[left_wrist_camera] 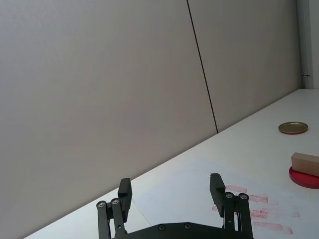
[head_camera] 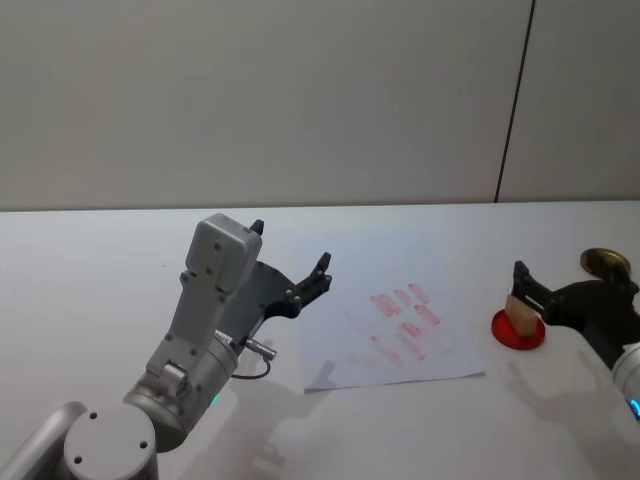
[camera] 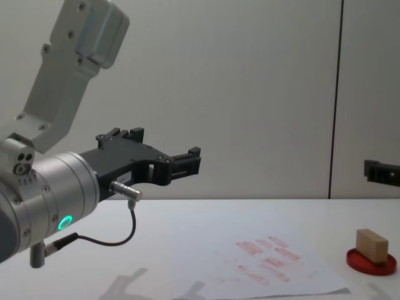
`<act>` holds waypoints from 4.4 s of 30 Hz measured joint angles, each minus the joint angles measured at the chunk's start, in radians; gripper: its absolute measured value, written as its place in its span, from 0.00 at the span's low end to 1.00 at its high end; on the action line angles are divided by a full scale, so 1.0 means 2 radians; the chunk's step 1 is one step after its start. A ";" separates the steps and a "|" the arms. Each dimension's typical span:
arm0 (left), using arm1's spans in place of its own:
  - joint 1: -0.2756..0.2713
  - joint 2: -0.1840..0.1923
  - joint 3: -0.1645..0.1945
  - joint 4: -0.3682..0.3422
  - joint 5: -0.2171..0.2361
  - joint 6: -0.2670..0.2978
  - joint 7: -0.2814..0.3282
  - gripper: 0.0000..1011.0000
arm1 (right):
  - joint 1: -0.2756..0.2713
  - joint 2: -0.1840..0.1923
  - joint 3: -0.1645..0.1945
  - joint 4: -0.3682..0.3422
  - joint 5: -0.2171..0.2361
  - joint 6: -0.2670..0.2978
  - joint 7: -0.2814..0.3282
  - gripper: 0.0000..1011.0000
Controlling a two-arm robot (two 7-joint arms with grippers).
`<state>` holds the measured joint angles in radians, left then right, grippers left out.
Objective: Use the one hand to pick up the stamp and affix it onto the A4 paper.
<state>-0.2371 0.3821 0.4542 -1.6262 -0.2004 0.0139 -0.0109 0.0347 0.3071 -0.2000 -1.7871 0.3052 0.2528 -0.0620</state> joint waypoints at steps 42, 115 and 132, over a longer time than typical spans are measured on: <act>0.000 0.000 0.000 0.000 0.000 0.000 0.000 0.98 | 0.132 -0.054 -0.005 0.169 -0.018 0.138 0.039 0.94; 0.000 0.000 0.000 0.000 0.000 0.000 0.000 0.98 | 0.138 -0.063 0.006 0.148 -0.024 0.150 0.031 0.22; 0.000 0.000 0.000 0.000 0.000 0.000 0.000 0.98 | 0.166 -0.074 -0.005 0.117 -0.065 0.145 0.059 0.22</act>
<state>-0.2371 0.3821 0.4542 -1.6262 -0.2004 0.0139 -0.0109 0.3676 0.1591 -0.2099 -1.5531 0.1751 0.5431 0.0570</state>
